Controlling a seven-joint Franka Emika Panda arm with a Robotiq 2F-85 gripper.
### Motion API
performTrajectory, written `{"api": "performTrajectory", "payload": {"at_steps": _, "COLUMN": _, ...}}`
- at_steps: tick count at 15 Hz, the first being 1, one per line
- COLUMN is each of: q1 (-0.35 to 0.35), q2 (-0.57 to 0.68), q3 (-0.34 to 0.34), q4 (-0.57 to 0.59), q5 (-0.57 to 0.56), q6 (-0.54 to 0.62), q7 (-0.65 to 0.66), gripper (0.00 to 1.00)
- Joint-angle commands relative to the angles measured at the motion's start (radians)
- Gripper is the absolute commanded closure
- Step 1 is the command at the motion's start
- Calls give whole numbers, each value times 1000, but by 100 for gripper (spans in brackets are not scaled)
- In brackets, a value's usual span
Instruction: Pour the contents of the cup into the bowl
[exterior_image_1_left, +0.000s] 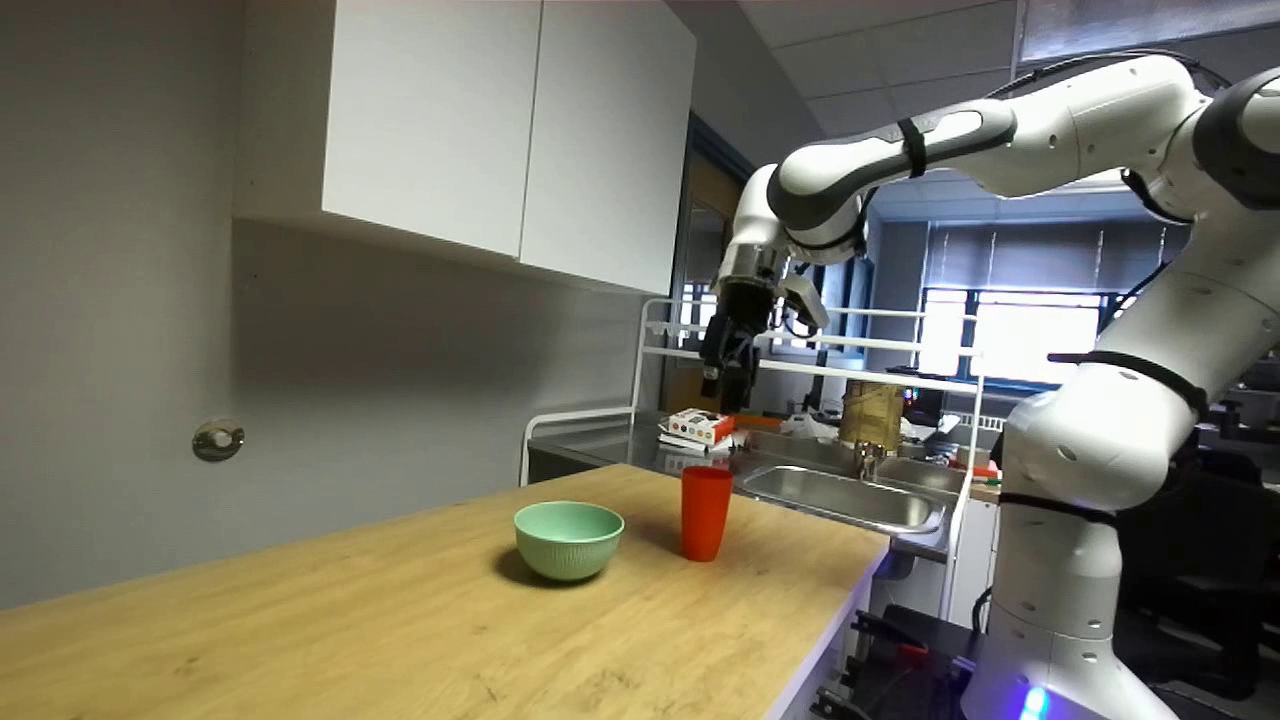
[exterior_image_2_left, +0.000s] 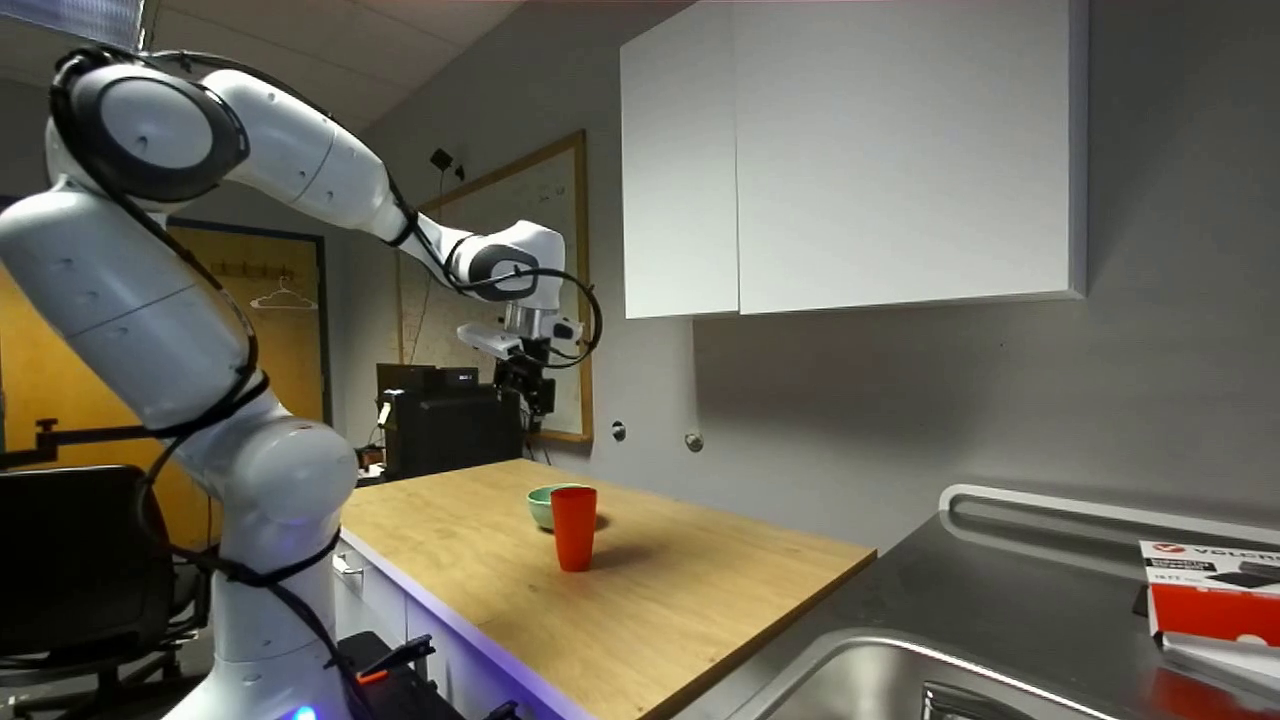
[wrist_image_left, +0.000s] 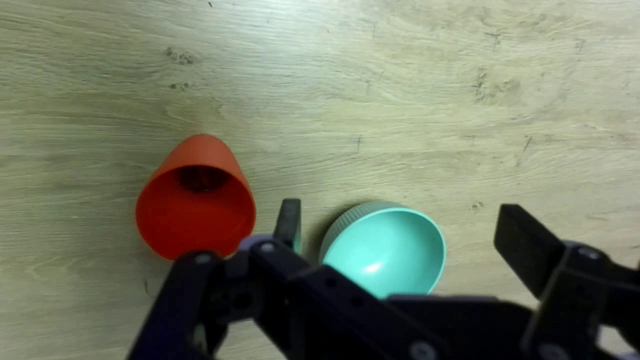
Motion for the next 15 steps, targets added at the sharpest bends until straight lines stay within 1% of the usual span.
{"api": "performTrajectory", "payload": {"at_steps": 1, "q1": -51, "q2": 73, "q3": -18, "q4": 24, "q5": 12, "q6": 29, "q7": 38, "gripper": 0}}
{"api": "performTrajectory", "payload": {"at_steps": 7, "q1": -125, "q2": 197, "q3": -60, "q4": 23, "q5": 23, "q6": 57, "q7": 80, "gripper": 0}}
{"api": "performTrajectory", "payload": {"at_steps": 15, "q1": -183, "q2": 375, "q3": -99, "q4": 38, "q5": 62, "q6": 107, "q7": 128, "gripper": 0}}
